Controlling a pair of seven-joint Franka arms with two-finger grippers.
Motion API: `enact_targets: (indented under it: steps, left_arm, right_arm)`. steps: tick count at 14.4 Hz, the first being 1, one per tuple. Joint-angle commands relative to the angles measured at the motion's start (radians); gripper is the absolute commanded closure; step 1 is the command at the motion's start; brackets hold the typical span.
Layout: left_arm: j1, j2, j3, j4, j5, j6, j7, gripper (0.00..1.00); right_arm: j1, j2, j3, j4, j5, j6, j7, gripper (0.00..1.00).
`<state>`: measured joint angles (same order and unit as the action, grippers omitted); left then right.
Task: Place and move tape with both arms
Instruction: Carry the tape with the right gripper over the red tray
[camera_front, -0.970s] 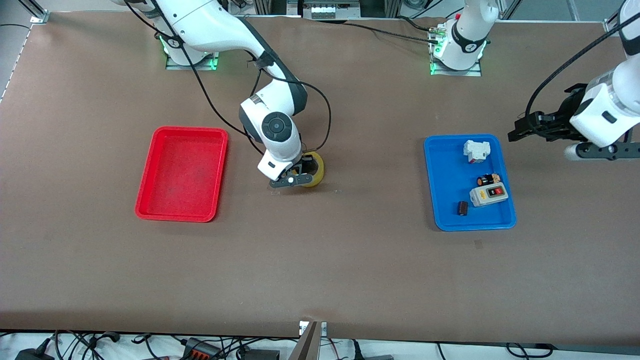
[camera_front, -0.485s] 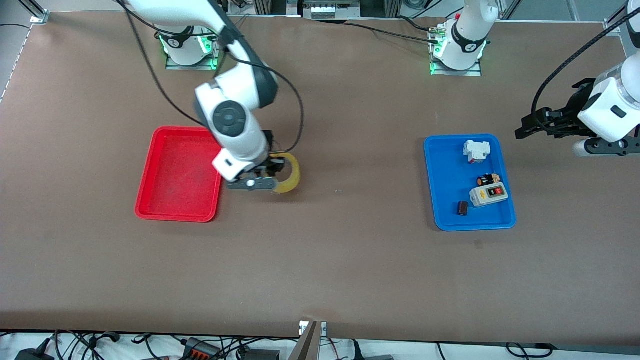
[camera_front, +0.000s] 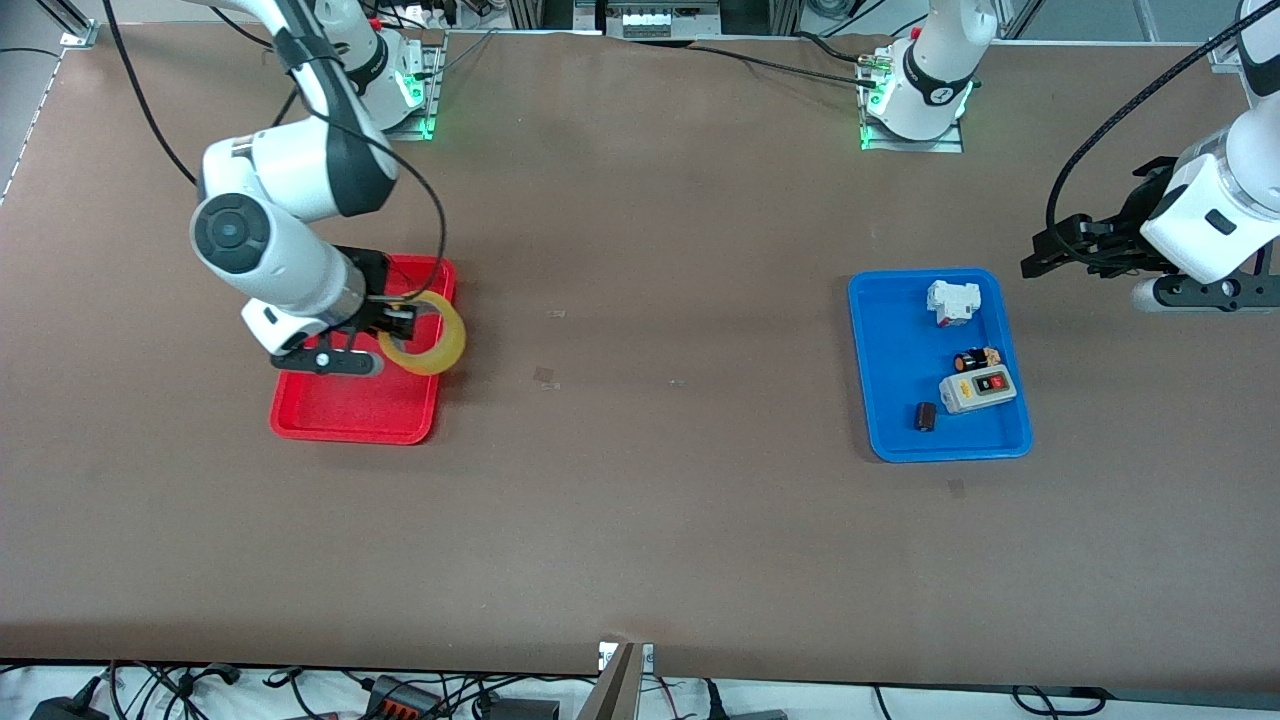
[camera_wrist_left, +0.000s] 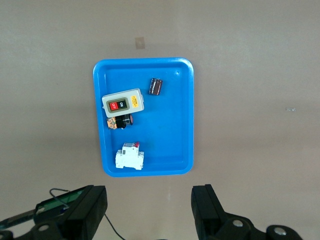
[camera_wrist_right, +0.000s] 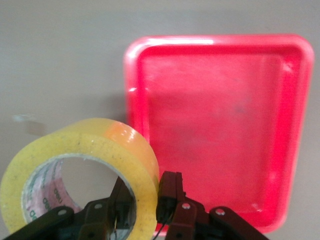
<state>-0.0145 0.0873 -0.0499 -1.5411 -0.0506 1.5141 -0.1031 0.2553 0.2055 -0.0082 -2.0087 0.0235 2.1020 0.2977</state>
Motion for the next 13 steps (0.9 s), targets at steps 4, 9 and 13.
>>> enact_targets:
  steps: [4, 9, 13]
  left_arm:
    - [-0.002, -0.023, -0.004, -0.022, 0.023, 0.015, 0.013, 0.00]
    - [-0.004, -0.021, -0.007, -0.022, 0.023, 0.015, 0.013, 0.00]
    - [-0.002, -0.021, -0.005, -0.024, 0.021, 0.028, 0.013, 0.00]
  right_arm:
    - [-0.134, -0.049, 0.013, -0.229, -0.007, 0.200, -0.187, 0.97]
    - [-0.208, 0.023, 0.011, -0.271, -0.008, 0.312, -0.282, 0.96]
    - [-0.212, 0.077, 0.008, -0.274, -0.008, 0.381, -0.290, 0.93]
